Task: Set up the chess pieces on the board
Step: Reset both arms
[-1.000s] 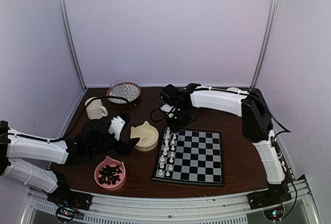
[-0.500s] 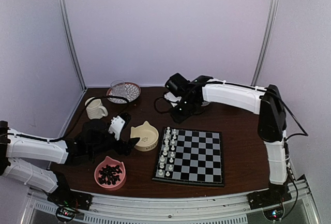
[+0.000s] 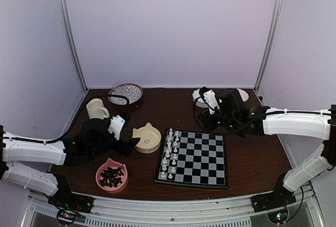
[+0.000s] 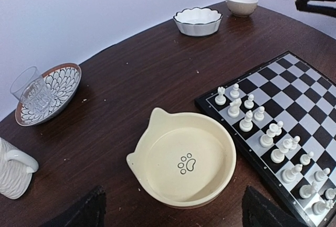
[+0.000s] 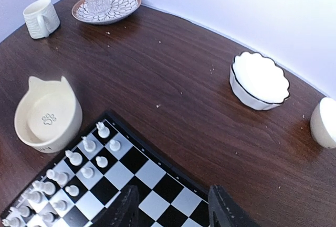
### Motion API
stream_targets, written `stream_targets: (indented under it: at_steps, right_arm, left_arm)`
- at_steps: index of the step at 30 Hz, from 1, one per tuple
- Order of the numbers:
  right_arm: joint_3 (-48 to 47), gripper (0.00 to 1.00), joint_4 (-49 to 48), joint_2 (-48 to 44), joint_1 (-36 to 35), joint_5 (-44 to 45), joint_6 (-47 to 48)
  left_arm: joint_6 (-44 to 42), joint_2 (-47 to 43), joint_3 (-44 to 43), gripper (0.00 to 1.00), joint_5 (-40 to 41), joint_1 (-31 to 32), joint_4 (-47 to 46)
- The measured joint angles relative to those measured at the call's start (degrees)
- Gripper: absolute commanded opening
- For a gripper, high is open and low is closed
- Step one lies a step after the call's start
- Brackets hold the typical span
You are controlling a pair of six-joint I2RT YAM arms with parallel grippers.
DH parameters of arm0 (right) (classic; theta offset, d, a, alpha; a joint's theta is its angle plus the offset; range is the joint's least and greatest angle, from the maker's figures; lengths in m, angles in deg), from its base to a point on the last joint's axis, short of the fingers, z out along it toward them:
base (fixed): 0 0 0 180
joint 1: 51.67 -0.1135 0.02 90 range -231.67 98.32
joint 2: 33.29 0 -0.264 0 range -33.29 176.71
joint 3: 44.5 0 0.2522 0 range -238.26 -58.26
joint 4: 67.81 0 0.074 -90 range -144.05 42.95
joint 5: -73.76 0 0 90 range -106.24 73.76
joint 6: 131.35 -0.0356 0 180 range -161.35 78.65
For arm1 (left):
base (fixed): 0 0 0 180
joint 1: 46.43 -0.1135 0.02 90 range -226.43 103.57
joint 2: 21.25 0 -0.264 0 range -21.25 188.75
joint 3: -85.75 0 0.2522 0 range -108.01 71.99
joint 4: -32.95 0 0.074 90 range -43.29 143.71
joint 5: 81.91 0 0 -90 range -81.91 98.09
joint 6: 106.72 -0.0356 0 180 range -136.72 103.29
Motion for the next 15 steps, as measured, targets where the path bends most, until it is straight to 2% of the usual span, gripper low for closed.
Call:
stream_targets:
  at_steps: [5, 7, 10, 11, 13, 15]
  right_arm:
    - [11.7, 0.67, -10.0, -1.0, 0.0, 4.8, 0.7]
    - [12.7, 0.69, -11.3, -1.0, 0.1, 7.1, 0.8]
    - [12.7, 0.74, -13.5, -2.4, 1.6, 8.9, 1.2]
    - [12.7, 0.78, -13.8, -3.5, 2.4, 9.5, 1.4]
    - [13.4, 0.96, -15.1, -7.2, 4.7, 11.3, 2.4]
    - [15.4, 0.99, -16.9, -12.2, 7.5, 13.8, 3.2]
  left_arm:
    - [0.1, -0.1, 0.0, 0.92, 0.3, 0.0, 0.5]
    - [0.3, -0.2, 0.0, 0.97, 1.2, 0.0, 0.8]
    - [0.7, -1.5, -0.1, 0.98, 3.0, -0.4, 2.3]
    - [0.7, -2.4, -0.1, 0.97, 3.7, -0.9, 3.0]
    - [0.9, -5.3, -0.1, 0.98, 5.4, -3.0, 4.6]
    - [1.5, -9.2, -0.1, 0.97, 8.3, -5.5, 6.1]
